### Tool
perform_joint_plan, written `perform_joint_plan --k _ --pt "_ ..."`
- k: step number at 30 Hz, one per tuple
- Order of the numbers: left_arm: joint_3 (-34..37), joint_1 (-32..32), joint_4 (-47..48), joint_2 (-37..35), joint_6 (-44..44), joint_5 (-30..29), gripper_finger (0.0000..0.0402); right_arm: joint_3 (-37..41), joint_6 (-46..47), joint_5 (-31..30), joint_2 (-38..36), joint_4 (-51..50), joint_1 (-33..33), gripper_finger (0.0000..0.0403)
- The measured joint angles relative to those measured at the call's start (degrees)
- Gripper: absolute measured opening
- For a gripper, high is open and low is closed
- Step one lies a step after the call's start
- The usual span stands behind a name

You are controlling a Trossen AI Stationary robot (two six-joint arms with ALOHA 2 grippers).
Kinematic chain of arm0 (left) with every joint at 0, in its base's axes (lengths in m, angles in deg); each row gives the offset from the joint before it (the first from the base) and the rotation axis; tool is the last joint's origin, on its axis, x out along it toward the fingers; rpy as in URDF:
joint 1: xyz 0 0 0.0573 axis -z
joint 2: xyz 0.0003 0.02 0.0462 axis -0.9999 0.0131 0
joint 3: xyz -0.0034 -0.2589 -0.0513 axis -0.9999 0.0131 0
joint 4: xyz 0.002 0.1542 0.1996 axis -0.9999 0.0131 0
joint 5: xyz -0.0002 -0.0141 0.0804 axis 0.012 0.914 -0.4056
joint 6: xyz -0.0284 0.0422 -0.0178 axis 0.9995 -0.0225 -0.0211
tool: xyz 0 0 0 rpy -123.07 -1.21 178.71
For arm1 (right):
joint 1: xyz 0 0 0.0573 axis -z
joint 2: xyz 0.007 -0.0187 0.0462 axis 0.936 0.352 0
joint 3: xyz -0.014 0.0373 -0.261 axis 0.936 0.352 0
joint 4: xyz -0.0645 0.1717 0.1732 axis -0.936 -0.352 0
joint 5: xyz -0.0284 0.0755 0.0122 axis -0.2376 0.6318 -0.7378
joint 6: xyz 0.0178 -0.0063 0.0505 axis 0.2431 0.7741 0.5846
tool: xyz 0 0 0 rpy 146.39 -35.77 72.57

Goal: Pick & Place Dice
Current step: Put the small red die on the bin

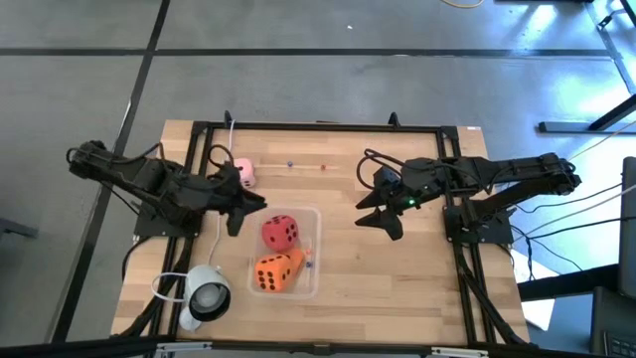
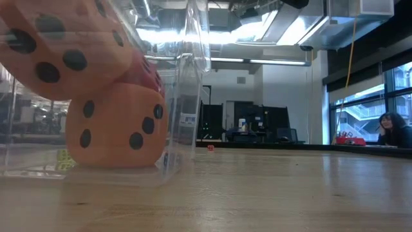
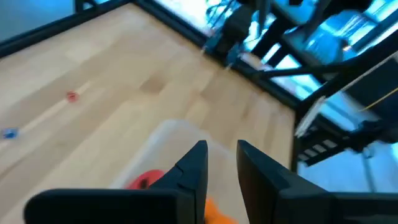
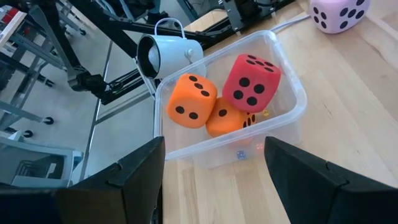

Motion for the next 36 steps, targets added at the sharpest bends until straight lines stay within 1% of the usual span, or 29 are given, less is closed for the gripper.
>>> perform_joint_plan --k 4,7,10,14,17,19,21,24,28,29,31,36 --pt "-0.37 -2.59 7.41 -0.41 1.50 0.06 0.0074 0.00 -0.02 -0.02 0.00 0.00 0.00 0.0274" --pt "-4.15 -3.93 14.93 1.17 0.56 0.05 0.0074 0.00 -0.04 0.00 0.00 0.00 0.00 0.0274" --pt "-10.97 -4.42 21.63 4.68 -3.90 -0.49 0.0074 0.00 -0.04 -0.01 0.00 0.00 0.00 0.0274" --pt "-22.87 -4.38 31.92 10.79 -7.11 -3.82 0.0074 0.00 0.17 -0.87 0.00 0.00 0.00 0.0274" --pt "-31.62 -4.22 37.77 15.13 -9.79 -5.54 0.0074 0.00 0.85 -1.48 0.02 -0.02 0.00 0.0274" --pt "-36.02 -3.85 40.52 17.36 -10.93 -5.90 0.0074 0.00 0.90 -1.50 0.02 -0.09 0.00 0.0274" --pt "-38.52 -3.79 42.70 18.86 -11.51 -6.10 0.0074 0.00 0.86 -1.50 0.02 -0.19 0.00 0.0274" --pt "-38.63 -3.79 46.11 19.66 -10.92 -5.76 0.0074 0.00 -1.33 -3.18 0.02 -0.28 0.00 0.0274" --pt "-35.81 -3.84 46.76 19.74 -6.16 -5.86 0.0078 0.00 -7.33 -10.93 0.27 -0.63 0.83 0.0272" --pt "-34.84 -3.83 46.20 19.49 -4.82 -5.89 0.0082 -0.02 -8.53 -11.75 0.66 -0.62 1.61 0.0269" --pt "-32.64 -3.51 43.91 18.95 -2.94 -5.87 0.0092 -0.02 -9.93 -11.28 1.75 -1.71 3.82 0.0264" --pt "-23.00 0.81 30.56 14.62 -1.44 -9.92 0.0126 -0.02 -10.05 -9.49 6.40 -2.72 10.17 0.0249"
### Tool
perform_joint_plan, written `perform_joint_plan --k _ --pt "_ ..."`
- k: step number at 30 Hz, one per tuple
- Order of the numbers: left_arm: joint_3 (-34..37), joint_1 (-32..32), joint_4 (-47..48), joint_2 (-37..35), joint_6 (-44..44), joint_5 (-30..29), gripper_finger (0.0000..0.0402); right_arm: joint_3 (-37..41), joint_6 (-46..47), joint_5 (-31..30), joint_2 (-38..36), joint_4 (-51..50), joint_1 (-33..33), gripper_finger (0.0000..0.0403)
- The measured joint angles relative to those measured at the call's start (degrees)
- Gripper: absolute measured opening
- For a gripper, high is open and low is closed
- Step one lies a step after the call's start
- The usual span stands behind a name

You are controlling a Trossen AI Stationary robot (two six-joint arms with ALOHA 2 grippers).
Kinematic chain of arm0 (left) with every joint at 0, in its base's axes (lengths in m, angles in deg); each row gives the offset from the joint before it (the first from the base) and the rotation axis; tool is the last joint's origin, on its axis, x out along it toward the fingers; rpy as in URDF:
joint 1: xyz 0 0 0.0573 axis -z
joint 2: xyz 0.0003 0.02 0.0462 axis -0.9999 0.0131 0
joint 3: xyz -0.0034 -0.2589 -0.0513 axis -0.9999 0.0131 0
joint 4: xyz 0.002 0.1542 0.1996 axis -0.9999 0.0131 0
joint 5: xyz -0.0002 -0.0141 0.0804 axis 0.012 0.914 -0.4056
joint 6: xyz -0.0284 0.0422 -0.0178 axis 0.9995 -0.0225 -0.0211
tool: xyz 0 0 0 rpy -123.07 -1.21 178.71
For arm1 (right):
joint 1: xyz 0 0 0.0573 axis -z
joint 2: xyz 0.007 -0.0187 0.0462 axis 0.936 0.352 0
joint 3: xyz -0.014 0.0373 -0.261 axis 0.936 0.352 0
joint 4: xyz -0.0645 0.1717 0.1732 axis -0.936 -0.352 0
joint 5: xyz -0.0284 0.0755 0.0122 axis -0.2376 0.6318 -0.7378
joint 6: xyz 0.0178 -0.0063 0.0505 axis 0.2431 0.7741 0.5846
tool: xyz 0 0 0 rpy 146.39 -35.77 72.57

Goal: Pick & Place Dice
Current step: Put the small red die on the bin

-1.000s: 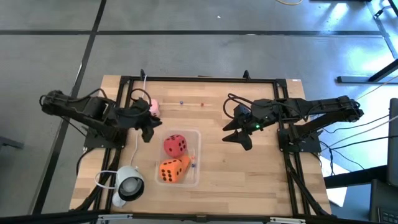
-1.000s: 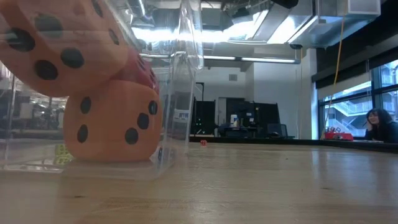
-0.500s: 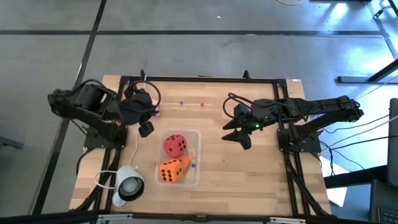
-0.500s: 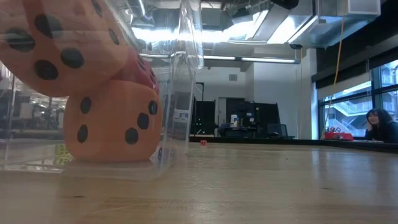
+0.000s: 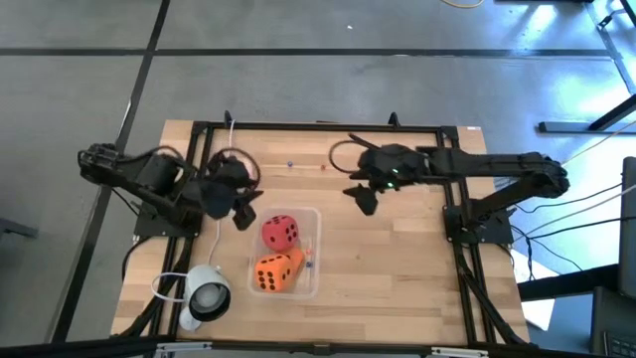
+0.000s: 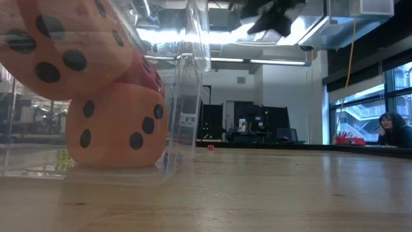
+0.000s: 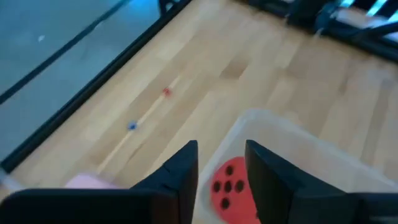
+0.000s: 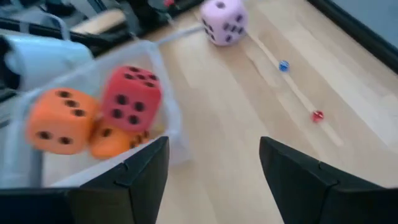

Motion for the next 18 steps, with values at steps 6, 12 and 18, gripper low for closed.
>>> perform_joint_plan --k 6,12,18 --pt "12.06 3.35 -13.56 -6.21 3.87 -2.57 0.0146 0.02 -3.62 2.28 7.35 2.92 7.88 0.0238" --pt "16.24 4.29 -20.08 -7.80 3.61 -1.78 0.0145 0.01 -0.21 6.33 16.68 9.31 16.11 0.0237" --pt "16.26 4.25 -20.15 -7.79 3.58 -1.73 0.0144 0.02 0.57 4.45 24.61 14.25 17.39 0.0237"
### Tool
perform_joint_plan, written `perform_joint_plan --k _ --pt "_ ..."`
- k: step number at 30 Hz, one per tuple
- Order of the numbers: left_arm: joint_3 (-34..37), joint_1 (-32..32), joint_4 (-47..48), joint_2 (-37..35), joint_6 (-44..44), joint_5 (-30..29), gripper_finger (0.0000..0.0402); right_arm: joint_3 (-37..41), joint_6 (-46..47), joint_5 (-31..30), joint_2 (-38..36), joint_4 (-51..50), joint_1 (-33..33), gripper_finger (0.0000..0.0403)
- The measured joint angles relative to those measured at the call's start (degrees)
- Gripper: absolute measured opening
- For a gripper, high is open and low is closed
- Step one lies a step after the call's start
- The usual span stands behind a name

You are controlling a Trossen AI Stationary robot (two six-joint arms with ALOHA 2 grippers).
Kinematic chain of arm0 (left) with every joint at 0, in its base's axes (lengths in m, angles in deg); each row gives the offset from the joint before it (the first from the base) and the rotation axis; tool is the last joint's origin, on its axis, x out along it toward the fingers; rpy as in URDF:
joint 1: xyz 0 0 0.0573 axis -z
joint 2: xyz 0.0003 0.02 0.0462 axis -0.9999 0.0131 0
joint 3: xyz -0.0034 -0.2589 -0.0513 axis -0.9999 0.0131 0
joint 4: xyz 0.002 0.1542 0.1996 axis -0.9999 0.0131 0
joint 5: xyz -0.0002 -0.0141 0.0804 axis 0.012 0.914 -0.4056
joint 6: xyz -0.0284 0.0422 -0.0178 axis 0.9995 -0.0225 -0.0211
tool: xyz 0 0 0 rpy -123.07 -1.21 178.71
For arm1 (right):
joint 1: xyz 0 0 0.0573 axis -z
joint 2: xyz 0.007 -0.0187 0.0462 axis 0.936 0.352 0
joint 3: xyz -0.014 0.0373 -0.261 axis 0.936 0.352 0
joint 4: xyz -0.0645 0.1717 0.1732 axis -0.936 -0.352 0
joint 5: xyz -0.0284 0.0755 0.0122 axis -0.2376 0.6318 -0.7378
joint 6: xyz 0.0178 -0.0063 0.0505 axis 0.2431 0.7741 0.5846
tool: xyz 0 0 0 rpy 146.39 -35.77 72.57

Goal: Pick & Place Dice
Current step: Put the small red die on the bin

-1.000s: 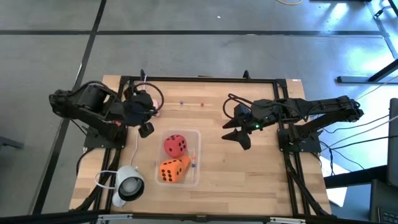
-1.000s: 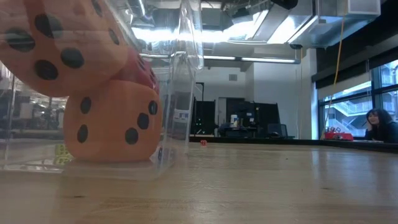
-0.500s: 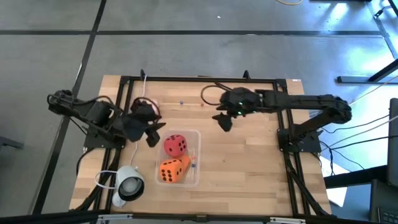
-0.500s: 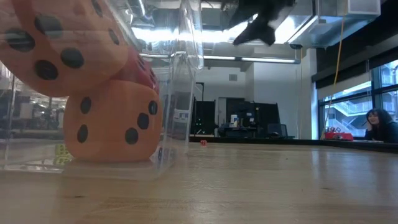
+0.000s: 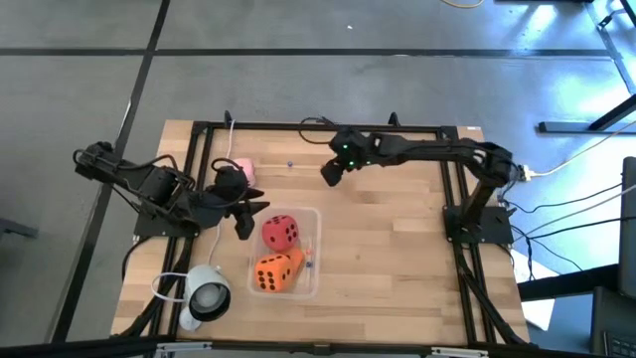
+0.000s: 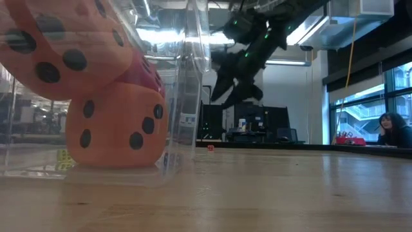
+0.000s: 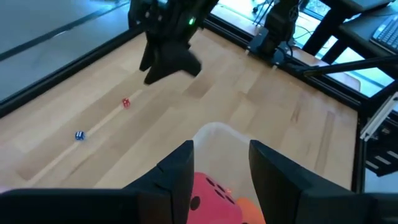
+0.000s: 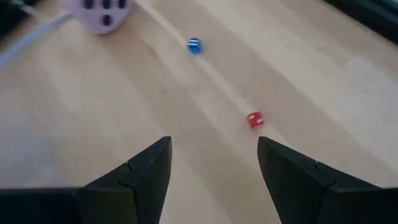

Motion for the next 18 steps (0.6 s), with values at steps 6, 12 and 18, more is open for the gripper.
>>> perform_joint_plan --k 6,12,18 --pt "-0.01 0.00 -0.08 0.00 -0.02 0.45 0.0143 0.00 -1.52 -5.71 3.70 2.82 -0.37 0.0237" --pt "0.00 0.00 -0.37 0.00 -0.09 0.57 0.0143 0.00 -1.29 -6.46 7.13 6.06 -0.37 0.0235" --pt "-0.01 0.00 -1.22 0.00 -0.14 0.59 0.0143 -0.02 -1.19 -8.29 9.94 8.62 -0.39 0.0214"
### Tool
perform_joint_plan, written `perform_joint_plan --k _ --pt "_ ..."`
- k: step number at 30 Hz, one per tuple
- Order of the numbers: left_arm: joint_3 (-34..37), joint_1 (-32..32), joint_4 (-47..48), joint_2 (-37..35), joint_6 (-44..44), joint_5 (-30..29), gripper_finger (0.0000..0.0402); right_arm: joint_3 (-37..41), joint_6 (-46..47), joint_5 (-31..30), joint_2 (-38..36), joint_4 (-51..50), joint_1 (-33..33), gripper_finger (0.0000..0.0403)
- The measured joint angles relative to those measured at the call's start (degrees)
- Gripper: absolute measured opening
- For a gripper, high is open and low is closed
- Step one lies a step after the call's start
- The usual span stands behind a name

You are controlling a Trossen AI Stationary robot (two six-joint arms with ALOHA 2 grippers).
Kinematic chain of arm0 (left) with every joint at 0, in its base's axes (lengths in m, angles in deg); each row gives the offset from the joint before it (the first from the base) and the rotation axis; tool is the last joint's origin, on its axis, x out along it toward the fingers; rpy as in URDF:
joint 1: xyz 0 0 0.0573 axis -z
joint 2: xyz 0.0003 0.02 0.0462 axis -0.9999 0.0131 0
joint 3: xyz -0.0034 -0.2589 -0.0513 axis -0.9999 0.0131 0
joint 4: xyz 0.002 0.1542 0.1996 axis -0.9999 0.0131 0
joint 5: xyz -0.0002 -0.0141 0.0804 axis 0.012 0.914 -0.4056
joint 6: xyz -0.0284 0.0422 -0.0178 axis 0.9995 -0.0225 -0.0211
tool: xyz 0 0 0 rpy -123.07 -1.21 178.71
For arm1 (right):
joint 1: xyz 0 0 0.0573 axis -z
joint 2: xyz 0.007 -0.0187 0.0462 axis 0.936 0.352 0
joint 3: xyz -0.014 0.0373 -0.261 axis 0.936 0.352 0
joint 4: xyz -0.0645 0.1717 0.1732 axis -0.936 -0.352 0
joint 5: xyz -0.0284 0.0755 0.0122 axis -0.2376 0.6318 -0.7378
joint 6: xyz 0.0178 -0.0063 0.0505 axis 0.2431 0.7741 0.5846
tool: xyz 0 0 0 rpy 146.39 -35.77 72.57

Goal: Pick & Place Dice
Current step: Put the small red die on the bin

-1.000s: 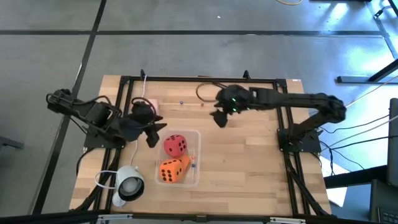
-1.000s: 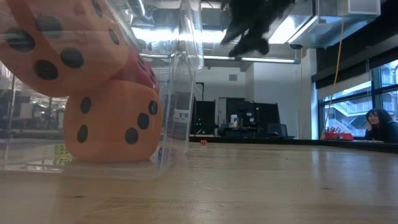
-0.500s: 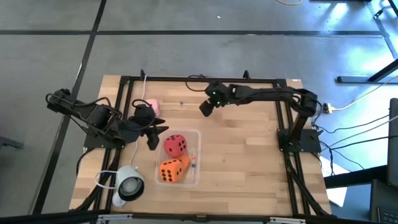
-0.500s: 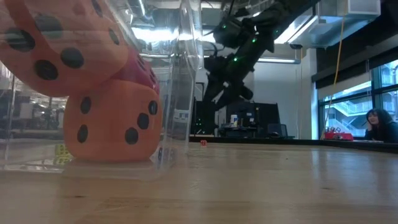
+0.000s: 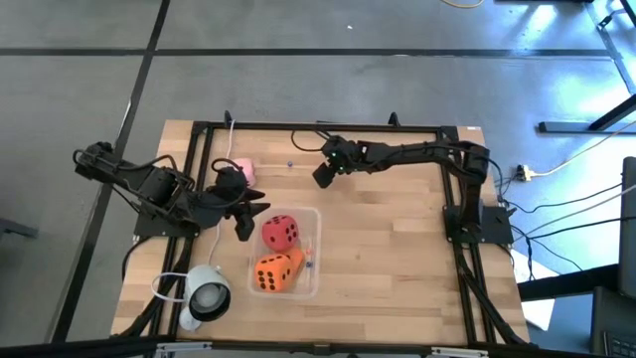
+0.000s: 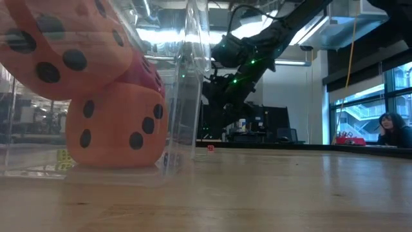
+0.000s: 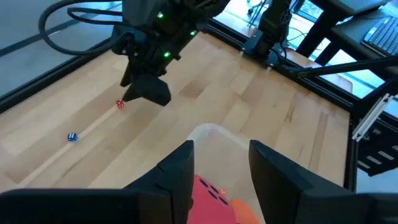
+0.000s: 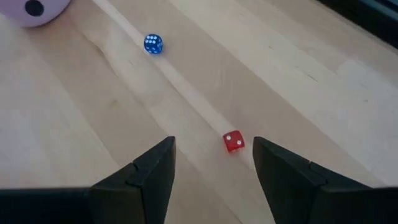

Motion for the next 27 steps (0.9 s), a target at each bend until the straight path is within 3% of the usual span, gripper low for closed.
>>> perform_joint_plan --k 10,27 --pt "0.01 0.00 -4.07 0.02 -0.96 0.42 0.0143 0.00 1.07 -0.12 3.68 2.34 0.01 0.0178" --pt "0.01 0.00 -12.43 0.02 -2.99 4.79 0.0143 -0.02 3.15 -0.17 7.31 5.03 0.31 0.0176"
